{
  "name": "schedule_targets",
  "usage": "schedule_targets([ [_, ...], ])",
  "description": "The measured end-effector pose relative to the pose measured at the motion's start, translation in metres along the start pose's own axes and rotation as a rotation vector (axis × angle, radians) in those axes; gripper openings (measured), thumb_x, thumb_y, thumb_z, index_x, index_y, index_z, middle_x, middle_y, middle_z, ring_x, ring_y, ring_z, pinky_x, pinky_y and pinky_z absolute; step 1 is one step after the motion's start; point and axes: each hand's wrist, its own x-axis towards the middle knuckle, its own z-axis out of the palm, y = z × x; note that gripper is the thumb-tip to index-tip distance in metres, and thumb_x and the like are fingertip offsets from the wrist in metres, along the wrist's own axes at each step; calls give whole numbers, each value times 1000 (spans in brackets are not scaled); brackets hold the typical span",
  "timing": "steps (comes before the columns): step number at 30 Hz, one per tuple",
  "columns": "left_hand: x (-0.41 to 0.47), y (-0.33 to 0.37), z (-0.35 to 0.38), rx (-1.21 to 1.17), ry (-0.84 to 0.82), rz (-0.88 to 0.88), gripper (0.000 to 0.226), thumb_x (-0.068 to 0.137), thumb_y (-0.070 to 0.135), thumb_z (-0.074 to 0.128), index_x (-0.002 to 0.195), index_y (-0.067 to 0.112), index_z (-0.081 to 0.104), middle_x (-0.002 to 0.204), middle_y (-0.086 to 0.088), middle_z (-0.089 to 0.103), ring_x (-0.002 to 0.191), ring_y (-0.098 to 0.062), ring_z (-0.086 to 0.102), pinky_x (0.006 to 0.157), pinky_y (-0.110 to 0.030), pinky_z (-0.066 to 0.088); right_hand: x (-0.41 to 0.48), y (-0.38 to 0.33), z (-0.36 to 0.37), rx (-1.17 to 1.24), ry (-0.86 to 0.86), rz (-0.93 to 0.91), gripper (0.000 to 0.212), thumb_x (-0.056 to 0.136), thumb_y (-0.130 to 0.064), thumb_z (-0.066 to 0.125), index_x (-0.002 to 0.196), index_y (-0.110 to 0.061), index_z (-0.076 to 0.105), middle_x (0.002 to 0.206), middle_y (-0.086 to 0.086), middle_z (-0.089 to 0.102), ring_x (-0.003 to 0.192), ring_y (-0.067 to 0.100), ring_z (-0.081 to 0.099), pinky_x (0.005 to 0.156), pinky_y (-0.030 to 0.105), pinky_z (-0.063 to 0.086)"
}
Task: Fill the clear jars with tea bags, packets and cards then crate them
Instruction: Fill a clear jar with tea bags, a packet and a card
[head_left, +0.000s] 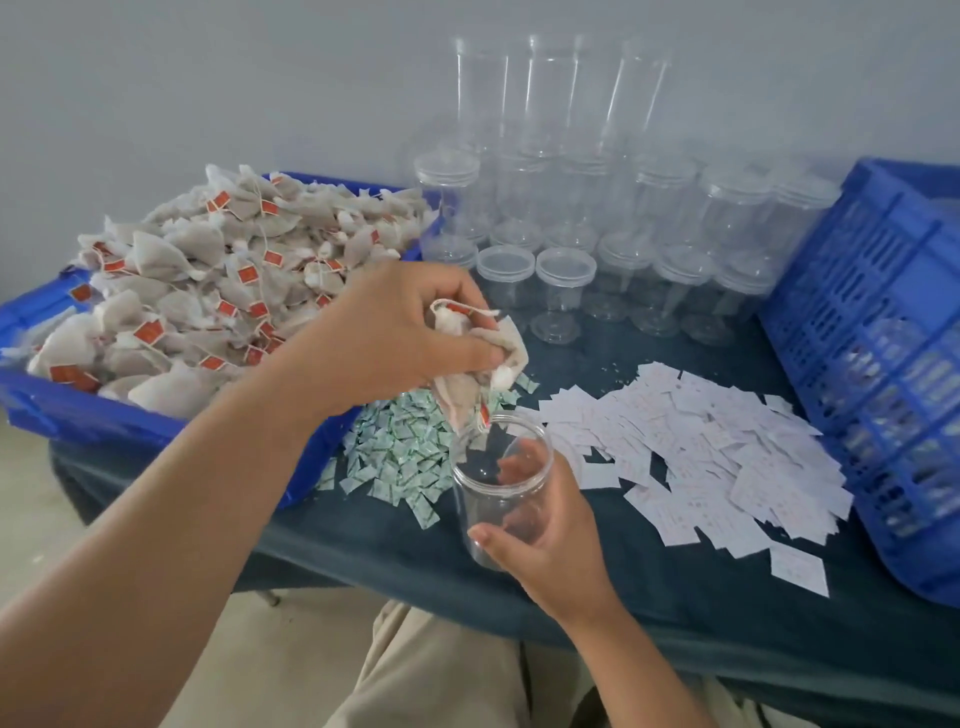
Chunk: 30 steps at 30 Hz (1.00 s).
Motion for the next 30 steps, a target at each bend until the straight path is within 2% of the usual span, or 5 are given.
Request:
schedule_targets([
  [7, -2, 18, 42, 317, -374, 81, 16, 86, 41, 81, 98, 35, 73, 63, 48, 51, 64, 23, 51, 59, -2, 35, -2, 0, -3, 83, 26, -40, 77, 78, -58, 90, 141, -34, 55, 131, -8, 69, 123, 21, 68, 92, 28, 59],
  [12, 2, 16, 30, 241, -442, 4, 26, 95, 36, 70, 117, 50, 68, 94, 38, 65, 85, 17, 60, 68, -9, 42, -3, 2, -4, 56, 82, -44, 81, 74, -76, 84, 139, -36, 55, 129, -8, 68, 125, 22, 66, 97, 37, 59],
  [17, 4, 17, 37, 143, -189, 54, 16, 87, 37, 79, 100, 41, 71, 88, 33, 67, 74, 11, 63, 59, -7, 42, -2, 0, -4, 76, 80, -43, 81, 75, -74, 84, 142, -41, 52, 132, -9, 67, 128, 22, 64, 103, 38, 57],
  [25, 2, 15, 30, 190, -442, -44, 36, 97, 33, 68, 129, 49, 65, 96, 47, 60, 82, 20, 60, 59, -2, 42, -2, -1, -6, 149, 50, -30, 74, 78, -49, 91, 140, -28, 56, 128, -7, 68, 123, 24, 67, 97, 24, 54],
  [30, -4, 19, 32, -99, -539, -97, 37, 102, 39, 63, 139, 41, 63, 126, 31, 68, 115, 11, 64, 89, -15, 57, -2, 0, -5, 204, 41, -28, 76, 79, -40, 93, 143, -23, 55, 133, -3, 68, 125, 23, 68, 98, 25, 55],
])
